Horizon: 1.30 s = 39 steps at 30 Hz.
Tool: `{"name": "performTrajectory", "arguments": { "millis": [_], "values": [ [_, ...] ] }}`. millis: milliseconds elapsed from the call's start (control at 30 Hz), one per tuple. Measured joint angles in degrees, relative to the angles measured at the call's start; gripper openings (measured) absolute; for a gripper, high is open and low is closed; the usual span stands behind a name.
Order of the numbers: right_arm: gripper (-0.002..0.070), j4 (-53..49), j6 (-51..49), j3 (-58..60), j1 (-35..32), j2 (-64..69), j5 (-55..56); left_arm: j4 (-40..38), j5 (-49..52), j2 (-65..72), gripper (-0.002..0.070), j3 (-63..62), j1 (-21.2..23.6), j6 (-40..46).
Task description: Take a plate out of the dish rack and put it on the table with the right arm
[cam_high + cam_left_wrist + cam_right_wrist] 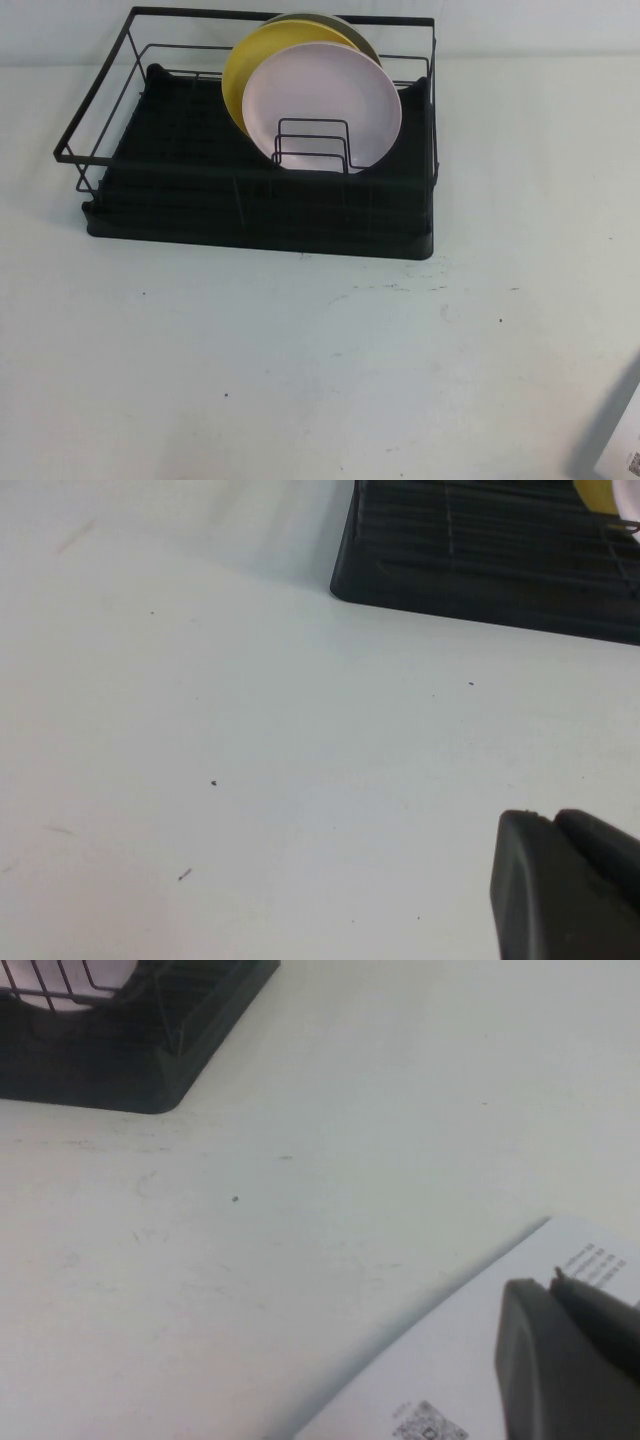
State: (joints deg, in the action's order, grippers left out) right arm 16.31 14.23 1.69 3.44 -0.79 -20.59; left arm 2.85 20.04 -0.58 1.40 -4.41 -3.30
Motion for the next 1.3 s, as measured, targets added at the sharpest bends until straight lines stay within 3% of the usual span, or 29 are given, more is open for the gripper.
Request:
{"name": "performTrajectory", "arguments": {
  "millis": [467,900,1300],
  "values": [
    [-0.0018,39.77,0.0,0.0,0.0,0.0,12.68,0.0,0.0,0.0,-0.0004,0.0,0.0,0.0],
    [-0.0018,44.24,0.28,-1.39,0.0,1.65,11.63,0.0,0.0,0.0,-0.0004,0.0,0.0,0.0],
    [-0.0018,36.4,15.78,-33.78,0.0,44.43,-8.47,0.0,0.0,0.0,-0.0004,0.0,0.0,0.0]
  ]
}}
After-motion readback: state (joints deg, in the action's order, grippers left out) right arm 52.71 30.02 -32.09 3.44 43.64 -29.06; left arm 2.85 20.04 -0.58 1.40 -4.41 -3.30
